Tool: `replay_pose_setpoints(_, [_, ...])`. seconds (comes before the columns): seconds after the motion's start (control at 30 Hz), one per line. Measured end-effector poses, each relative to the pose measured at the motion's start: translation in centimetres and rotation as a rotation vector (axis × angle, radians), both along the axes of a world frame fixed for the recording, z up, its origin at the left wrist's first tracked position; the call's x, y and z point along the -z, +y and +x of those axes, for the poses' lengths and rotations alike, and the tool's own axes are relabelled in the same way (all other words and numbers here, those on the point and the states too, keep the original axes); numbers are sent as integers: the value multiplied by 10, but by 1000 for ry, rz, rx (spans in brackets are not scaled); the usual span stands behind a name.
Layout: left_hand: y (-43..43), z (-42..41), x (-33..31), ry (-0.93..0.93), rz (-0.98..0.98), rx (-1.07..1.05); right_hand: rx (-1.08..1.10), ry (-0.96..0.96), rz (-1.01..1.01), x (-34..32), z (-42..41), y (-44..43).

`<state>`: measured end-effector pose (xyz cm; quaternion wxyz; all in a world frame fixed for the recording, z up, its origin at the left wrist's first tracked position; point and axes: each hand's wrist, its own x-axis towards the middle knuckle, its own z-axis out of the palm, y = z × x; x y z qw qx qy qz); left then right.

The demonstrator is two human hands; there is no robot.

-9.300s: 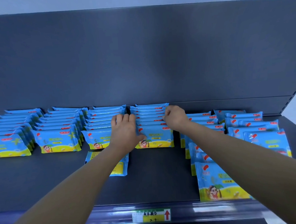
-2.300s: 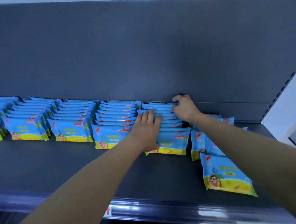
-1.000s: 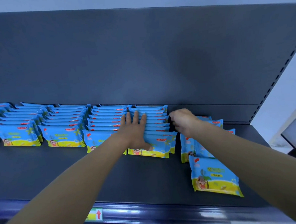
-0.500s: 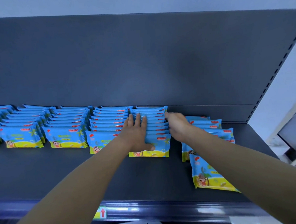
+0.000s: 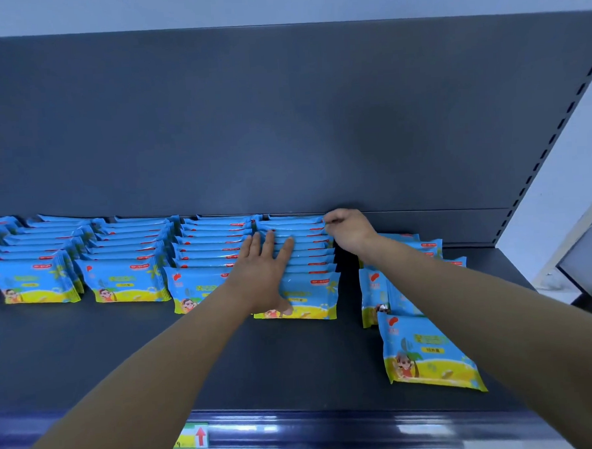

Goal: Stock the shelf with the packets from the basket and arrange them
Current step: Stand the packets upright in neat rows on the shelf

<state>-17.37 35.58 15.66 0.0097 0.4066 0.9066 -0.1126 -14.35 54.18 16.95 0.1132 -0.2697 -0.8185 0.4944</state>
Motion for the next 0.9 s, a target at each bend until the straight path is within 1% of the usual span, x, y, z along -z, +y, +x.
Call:
replay_pose_setpoints(0.1, [2, -2, 2, 13, 13, 1, 12, -26, 110, 1, -14, 2])
replay_pose_setpoints(0.17, [3, -3, 2, 25, 46, -2, -20, -36, 149, 1, -18, 3])
replay_pose_setpoints(0.27, [4, -4, 1, 29, 89, -6, -65, -44, 142, 4, -21, 5])
replay_pose_setpoints(0.37, [6, -4, -1, 3, 76, -25, -14, -11, 119, 4, -25, 7])
replay_pose_setpoints(0.43, [8, -5, -2, -13, 53, -29, 19, -4, 148, 5, -30, 7])
replay_pose_setpoints(0.63, [9, -7, -2, -18, 51, -30, 27, -111, 253, 0, -46, 0])
replay_pose_setpoints(0.8, [9, -7, -2, -7, 49, -4, 28, -179, 260, 0, -53, 1])
replay_pose_setpoints(0.9, [9, -7, -2, 0, 33, 2, 92, -169, 229, 3, -53, 5])
